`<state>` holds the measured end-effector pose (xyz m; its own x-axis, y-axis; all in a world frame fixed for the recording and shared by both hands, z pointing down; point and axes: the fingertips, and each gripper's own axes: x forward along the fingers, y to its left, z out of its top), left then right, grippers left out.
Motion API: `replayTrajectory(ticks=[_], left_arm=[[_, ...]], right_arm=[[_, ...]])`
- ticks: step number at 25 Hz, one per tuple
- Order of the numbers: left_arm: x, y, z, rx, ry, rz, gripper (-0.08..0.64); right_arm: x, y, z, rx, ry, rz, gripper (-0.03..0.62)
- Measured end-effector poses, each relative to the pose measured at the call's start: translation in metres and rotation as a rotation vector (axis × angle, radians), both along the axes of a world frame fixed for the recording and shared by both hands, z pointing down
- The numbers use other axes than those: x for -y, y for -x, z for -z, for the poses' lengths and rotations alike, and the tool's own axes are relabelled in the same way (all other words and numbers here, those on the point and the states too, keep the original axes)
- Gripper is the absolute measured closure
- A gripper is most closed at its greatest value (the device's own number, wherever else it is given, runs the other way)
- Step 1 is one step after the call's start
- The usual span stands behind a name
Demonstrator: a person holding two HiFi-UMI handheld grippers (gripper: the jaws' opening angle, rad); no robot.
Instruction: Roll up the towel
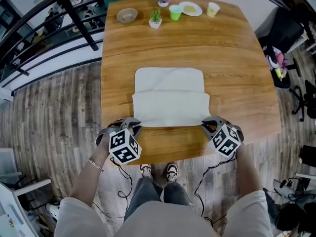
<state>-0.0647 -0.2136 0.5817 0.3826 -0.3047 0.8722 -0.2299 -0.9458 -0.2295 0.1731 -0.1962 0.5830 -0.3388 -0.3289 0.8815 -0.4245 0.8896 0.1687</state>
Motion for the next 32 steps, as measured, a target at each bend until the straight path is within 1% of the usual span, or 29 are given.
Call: replayTrajectory(ticks=[4, 6, 9, 12, 17, 21, 26, 32], left_arm=[[-0.053, 0.009, 0.003, -0.008, 0.082, -0.012, 0.525], [-0.072, 0.013, 0.01, -0.02, 0.114, -0.008, 0.525], [-0.083, 0.018, 0.029, -0.05, 0.134, 0.009, 0.525], [-0.08, 0.021, 0.052, -0.07, 0.113, 0.024, 0.525], [-0.054, 0.022, 0.095, -0.108, 0.044, 0.051, 0.523], [-0.017, 0.021, 0.111, -0.127, 0.028, 0.075, 0.523], [0.04, 0.012, 0.111, -0.109, 0.034, 0.092, 0.523], [0.089, 0.002, 0.087, -0.072, 0.069, 0.086, 0.522]], right_arm=[[-0.053, 0.007, 0.007, 0.05, 0.094, 0.021, 0.572], [-0.074, 0.011, 0.018, 0.08, 0.122, 0.023, 0.572], [-0.087, 0.014, 0.044, 0.118, 0.117, 0.015, 0.572], [-0.089, 0.015, 0.073, 0.128, 0.088, 0.022, 0.574], [-0.069, 0.02, 0.119, 0.148, 0.009, 0.026, 0.574], [-0.037, 0.018, 0.135, 0.146, -0.039, 0.001, 0.575], [0.011, 0.011, 0.134, 0.115, -0.048, -0.042, 0.577], [0.064, 0.0, 0.108, 0.105, -0.037, -0.114, 0.577]])
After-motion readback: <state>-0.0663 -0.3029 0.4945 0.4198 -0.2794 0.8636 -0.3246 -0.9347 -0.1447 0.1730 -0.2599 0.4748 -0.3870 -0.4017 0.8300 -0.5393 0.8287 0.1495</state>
